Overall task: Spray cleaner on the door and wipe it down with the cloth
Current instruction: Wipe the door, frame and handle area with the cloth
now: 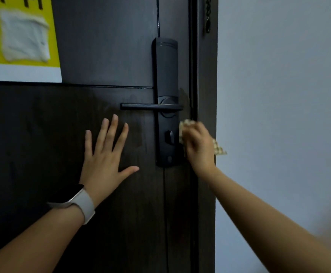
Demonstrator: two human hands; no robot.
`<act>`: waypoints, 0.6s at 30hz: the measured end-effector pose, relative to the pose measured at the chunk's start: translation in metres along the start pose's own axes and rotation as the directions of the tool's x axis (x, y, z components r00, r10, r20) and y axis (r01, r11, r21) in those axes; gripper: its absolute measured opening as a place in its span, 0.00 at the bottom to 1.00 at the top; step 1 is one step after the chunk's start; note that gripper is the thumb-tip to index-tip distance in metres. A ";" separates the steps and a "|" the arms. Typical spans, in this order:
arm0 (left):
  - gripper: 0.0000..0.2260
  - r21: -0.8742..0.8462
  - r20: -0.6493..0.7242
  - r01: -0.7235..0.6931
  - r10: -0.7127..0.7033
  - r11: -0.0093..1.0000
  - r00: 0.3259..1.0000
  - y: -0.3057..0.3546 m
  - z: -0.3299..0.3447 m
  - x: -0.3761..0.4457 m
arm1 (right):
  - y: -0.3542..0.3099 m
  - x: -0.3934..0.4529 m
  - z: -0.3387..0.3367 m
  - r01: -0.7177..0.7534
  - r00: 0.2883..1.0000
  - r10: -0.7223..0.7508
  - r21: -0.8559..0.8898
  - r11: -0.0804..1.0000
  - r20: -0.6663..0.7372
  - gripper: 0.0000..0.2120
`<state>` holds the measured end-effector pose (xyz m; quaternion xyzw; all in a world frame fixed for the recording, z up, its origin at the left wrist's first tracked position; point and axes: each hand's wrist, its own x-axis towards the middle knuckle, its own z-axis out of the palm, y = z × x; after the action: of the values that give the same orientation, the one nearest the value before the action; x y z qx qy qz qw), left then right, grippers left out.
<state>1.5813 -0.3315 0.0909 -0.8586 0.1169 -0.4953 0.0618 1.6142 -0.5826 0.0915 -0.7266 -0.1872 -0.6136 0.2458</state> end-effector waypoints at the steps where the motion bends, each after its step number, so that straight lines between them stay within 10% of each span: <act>1: 0.50 -0.004 -0.002 -0.007 0.007 1.000 1.000 -0.001 0.002 -0.001 | 0.003 -0.021 -0.001 0.013 0.999 -0.013 -0.012 1.000 0.043 0.08; 13: 0.51 0.047 -0.066 -0.044 0.047 0.998 0.997 -0.004 0.011 0.000 | -0.025 0.195 -0.013 -0.060 0.989 0.061 0.014 0.998 -0.136 0.10; 18: 0.51 0.035 -0.088 -0.041 0.044 0.999 0.995 -0.004 0.011 -0.001 | -0.020 0.162 -0.004 0.005 0.985 -0.008 -0.019 1.000 -0.173 0.08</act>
<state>1.5908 -0.3276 0.0849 -0.8320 0.1295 -0.5333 0.0814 1.6287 -0.5737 0.2540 -0.6722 -0.1618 -0.6770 0.2524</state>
